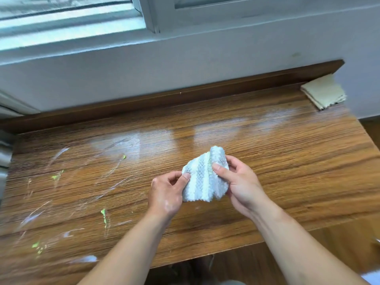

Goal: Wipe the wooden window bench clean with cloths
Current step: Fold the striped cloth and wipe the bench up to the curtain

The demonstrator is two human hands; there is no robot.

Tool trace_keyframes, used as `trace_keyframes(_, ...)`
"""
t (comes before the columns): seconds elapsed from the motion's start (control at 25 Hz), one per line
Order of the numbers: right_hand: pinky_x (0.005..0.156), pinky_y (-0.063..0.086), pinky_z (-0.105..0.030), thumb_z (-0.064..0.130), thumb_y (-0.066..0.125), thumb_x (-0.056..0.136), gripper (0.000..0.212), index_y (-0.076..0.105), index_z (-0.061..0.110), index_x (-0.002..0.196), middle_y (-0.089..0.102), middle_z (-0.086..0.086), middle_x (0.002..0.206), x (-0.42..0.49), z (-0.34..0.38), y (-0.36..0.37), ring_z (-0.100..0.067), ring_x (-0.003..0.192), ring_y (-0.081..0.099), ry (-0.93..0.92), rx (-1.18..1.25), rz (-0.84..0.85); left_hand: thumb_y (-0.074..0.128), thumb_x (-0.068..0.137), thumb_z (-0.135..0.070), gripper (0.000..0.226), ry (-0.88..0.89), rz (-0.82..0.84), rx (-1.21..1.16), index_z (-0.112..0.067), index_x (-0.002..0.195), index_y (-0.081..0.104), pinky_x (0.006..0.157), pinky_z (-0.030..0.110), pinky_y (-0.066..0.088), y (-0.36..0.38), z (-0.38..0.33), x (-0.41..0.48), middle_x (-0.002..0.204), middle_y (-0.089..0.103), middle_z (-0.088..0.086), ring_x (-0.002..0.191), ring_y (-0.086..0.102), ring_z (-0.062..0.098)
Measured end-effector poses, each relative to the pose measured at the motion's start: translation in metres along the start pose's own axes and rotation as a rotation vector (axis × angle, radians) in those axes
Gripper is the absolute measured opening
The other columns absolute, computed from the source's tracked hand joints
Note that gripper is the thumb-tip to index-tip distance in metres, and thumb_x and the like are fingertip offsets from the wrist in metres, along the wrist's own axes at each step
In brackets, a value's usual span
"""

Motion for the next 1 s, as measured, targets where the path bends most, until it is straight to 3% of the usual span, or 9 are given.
trace_keyframes(0.2, 0.084, 0.059, -0.039, -0.004, 0.069, 0.089, 0.026, 0.071, 0.006, 0.113, 0.077, -0.012, 0.106, -0.009, 0.026, -0.012, -0.026, 0.098, 0.072, -0.077, -0.193, 0.166, 0.073, 0.091, -0.031, 0.009, -0.017, -0.041, 0.079, -0.028, 0.089, 0.081, 0.085, 0.051, 0.059, -0.022, -0.001, -0.005, 0.087, 0.079, -0.007, 0.087, 0.074, 0.020)
trace_keyframes(0.36, 0.069, 0.054, -0.026, -0.001, 0.069, 0.093, 0.012, 0.070, 0.010, 0.098, 0.072, -0.001, 0.087, -0.021, 0.051, -0.013, -0.010, 0.078, 0.065, -0.204, -0.610, 0.313, 0.068, 0.089, -0.016, 0.019, -0.066, -0.015, 0.263, -0.017, 0.071, 0.074, 0.085, 0.047, 0.056, -0.036, -0.006, -0.007, 0.088, 0.077, 0.010, 0.078, 0.063, 0.020)
trace_keyframes(0.44, 0.073, 0.053, -0.033, 0.008, 0.071, 0.095, 0.012, 0.069, 0.019, 0.097, 0.072, 0.005, 0.088, -0.023, 0.056, -0.009, -0.010, 0.079, 0.065, -0.274, -0.847, 0.403, 0.069, 0.087, -0.015, 0.017, 0.012, 0.014, 0.481, -0.022, 0.102, 0.072, 0.092, 0.043, 0.055, -0.027, -0.022, -0.012, 0.118, 0.072, 0.008, 0.095, 0.062, 0.015)
trace_keyframes(0.52, 0.076, 0.053, -0.037, 0.013, 0.071, 0.095, 0.016, 0.068, 0.029, 0.096, 0.072, 0.008, 0.091, -0.028, 0.060, 0.000, -0.013, 0.083, 0.066, -0.308, -0.978, 0.498, 0.070, 0.084, -0.019, 0.063, 0.275, 0.199, 0.609, -0.033, 0.142, 0.049, 0.116, 0.036, 0.038, 0.002, -0.047, -0.022, 0.151, 0.046, -0.008, 0.135, 0.044, 0.010)
trace_keyframes(0.56, 0.077, 0.052, -0.035, 0.012, 0.070, 0.096, 0.018, 0.067, 0.031, 0.096, 0.072, 0.011, 0.093, -0.030, 0.063, 0.003, -0.012, 0.085, 0.066, -0.318, -1.002, 0.533, 0.071, 0.082, -0.022, 0.072, 0.419, 0.308, 0.635, -0.037, 0.146, 0.043, 0.121, 0.034, 0.028, 0.019, -0.064, -0.029, 0.155, 0.039, -0.013, 0.143, 0.034, 0.008)
trace_keyframes(0.64, 0.075, 0.051, -0.027, 0.010, 0.071, 0.095, 0.021, 0.067, 0.031, 0.096, 0.071, 0.015, 0.093, -0.037, 0.076, 0.007, -0.006, 0.085, 0.064, -0.337, -1.006, 0.582, 0.075, 0.078, -0.026, 0.061, 0.583, 0.493, 0.625, -0.034, 0.134, 0.050, 0.115, 0.030, 0.034, 0.043, -0.092, -0.039, 0.139, 0.054, -0.013, 0.133, 0.045, 0.007)
trace_keyframes(0.76, 0.066, 0.044, -0.022, 0.011, 0.070, 0.092, 0.020, 0.065, 0.030, 0.090, 0.063, 0.013, 0.080, -0.054, 0.100, 0.002, -0.004, 0.073, 0.054, -0.341, -0.887, 0.607, 0.086, 0.074, -0.029, 0.034, 0.589, 0.647, 0.678, -0.028, 0.098, 0.062, 0.082, 0.028, 0.046, 0.046, -0.114, -0.033, 0.097, 0.063, -0.010, 0.092, 0.059, 0.008)
trace_keyframes(0.88, 0.064, 0.043, -0.026, 0.013, 0.067, 0.090, 0.016, 0.064, 0.028, 0.088, 0.059, 0.005, 0.079, -0.074, 0.116, -0.009, -0.013, 0.073, 0.051, -0.289, -0.689, 0.629, 0.082, 0.074, -0.025, 0.023, 0.645, 0.796, 0.776, -0.022, 0.073, 0.060, 0.084, 0.029, 0.048, 0.044, -0.117, -0.037, 0.095, 0.067, -0.003, 0.095, 0.062, 0.013)
trace_keyframes(1.0, 0.065, 0.044, -0.024, 0.007, 0.067, 0.094, 0.014, 0.065, 0.020, 0.092, 0.062, 0.000, 0.082, -0.072, 0.116, -0.021, -0.016, 0.076, 0.055, -0.152, -0.645, 0.628, 0.070, 0.073, -0.013, 0.019, 0.492, 0.918, 0.639, -0.021, 0.074, 0.052, 0.068, 0.029, 0.047, 0.041, -0.109, -0.036, 0.080, 0.065, -0.001, 0.074, 0.059, 0.014)
Point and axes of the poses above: each hand's wrist, its own x-axis towards the middle knuckle, its own y-axis out of the palm, z = x × y, the point moved 6 cm from there along x, towards the middle knuckle
